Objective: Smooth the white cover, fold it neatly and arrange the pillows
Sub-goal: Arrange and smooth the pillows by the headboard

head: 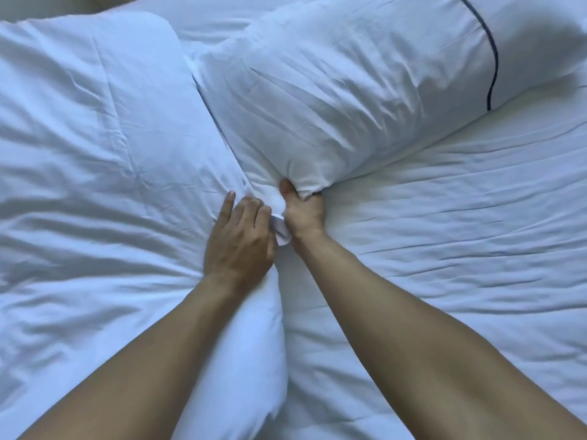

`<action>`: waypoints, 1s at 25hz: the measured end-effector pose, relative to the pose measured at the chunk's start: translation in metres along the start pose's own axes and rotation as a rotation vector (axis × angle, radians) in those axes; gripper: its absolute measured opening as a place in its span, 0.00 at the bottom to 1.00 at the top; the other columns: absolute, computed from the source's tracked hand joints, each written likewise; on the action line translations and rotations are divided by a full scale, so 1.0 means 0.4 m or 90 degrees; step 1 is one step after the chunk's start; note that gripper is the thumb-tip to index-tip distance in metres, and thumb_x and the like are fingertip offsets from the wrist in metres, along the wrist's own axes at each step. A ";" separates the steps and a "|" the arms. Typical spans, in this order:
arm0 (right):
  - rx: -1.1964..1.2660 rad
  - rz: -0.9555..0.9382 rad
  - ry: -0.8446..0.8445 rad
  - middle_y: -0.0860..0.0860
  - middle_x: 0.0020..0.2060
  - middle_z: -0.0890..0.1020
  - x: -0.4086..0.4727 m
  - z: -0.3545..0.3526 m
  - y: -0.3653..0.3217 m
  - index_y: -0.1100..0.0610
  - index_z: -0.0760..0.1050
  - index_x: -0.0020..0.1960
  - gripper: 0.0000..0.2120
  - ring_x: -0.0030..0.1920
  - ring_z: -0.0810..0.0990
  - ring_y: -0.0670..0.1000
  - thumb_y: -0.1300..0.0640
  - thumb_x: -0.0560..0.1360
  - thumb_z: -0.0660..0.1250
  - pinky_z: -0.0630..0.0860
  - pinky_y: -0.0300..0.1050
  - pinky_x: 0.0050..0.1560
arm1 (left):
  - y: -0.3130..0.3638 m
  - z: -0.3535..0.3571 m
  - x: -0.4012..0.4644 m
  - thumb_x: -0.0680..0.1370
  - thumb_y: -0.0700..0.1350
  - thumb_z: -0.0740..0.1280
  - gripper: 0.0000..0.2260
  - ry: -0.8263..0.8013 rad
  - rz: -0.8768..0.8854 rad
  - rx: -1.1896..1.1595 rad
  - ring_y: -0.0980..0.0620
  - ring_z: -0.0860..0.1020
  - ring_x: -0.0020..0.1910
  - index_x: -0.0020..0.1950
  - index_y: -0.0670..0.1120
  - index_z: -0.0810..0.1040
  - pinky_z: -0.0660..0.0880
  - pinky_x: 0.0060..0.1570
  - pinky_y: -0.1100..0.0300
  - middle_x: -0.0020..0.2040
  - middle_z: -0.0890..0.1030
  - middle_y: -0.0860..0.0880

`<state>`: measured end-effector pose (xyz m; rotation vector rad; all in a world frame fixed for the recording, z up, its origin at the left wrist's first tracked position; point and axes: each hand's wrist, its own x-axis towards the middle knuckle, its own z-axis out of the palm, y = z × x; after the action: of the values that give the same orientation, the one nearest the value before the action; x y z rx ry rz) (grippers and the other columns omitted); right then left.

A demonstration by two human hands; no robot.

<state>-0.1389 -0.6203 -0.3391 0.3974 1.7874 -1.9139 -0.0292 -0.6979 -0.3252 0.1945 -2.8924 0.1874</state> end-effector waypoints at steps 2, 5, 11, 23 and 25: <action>-0.002 -0.043 0.008 0.43 0.44 0.85 -0.029 -0.092 -0.049 0.52 0.80 0.50 0.03 0.45 0.84 0.40 0.56 0.77 0.73 0.79 0.38 0.50 | 0.026 -0.036 -0.001 0.77 0.44 0.62 0.14 -0.016 -0.023 -0.048 0.38 0.79 0.53 0.57 0.38 0.79 0.69 0.69 0.43 0.52 0.81 0.40; -0.081 -0.019 0.032 0.46 0.48 0.86 -0.105 -0.314 -0.086 0.52 0.81 0.52 0.06 0.50 0.85 0.46 0.54 0.76 0.74 0.81 0.44 0.54 | 0.125 -0.105 -0.042 0.78 0.52 0.62 0.19 -0.064 -0.123 -0.215 0.39 0.78 0.52 0.59 0.39 0.78 0.73 0.57 0.47 0.53 0.80 0.41; -0.173 0.140 0.063 0.45 0.49 0.87 -0.470 -0.816 -0.017 0.51 0.81 0.57 0.08 0.55 0.85 0.51 0.59 0.79 0.70 0.80 0.45 0.55 | 0.391 -0.241 -0.013 0.77 0.59 0.60 0.25 -0.108 -0.305 -0.323 0.39 0.73 0.62 0.62 0.40 0.76 0.69 0.62 0.43 0.60 0.75 0.41; -0.324 0.174 0.152 0.51 0.80 0.59 -0.450 -0.962 -0.031 0.45 0.47 0.82 0.42 0.78 0.64 0.55 0.36 0.76 0.62 0.65 0.58 0.75 | 0.455 -0.192 0.094 0.68 0.78 0.62 0.53 -0.412 -0.484 -0.330 0.39 0.61 0.77 0.79 0.41 0.60 0.61 0.74 0.41 0.75 0.67 0.38; -0.391 0.130 0.173 0.56 0.81 0.55 -0.351 -0.901 -0.073 0.49 0.42 0.83 0.47 0.79 0.58 0.57 0.29 0.75 0.59 0.60 0.60 0.77 | 0.430 -0.181 0.142 0.68 0.79 0.62 0.54 -0.424 -0.582 -0.435 0.39 0.64 0.76 0.80 0.41 0.58 0.62 0.73 0.44 0.76 0.66 0.39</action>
<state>-0.0783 -0.2423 -0.2776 0.6020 2.2890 -1.1337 -0.0928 -0.5252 -0.2606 1.5996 -2.8495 -1.1748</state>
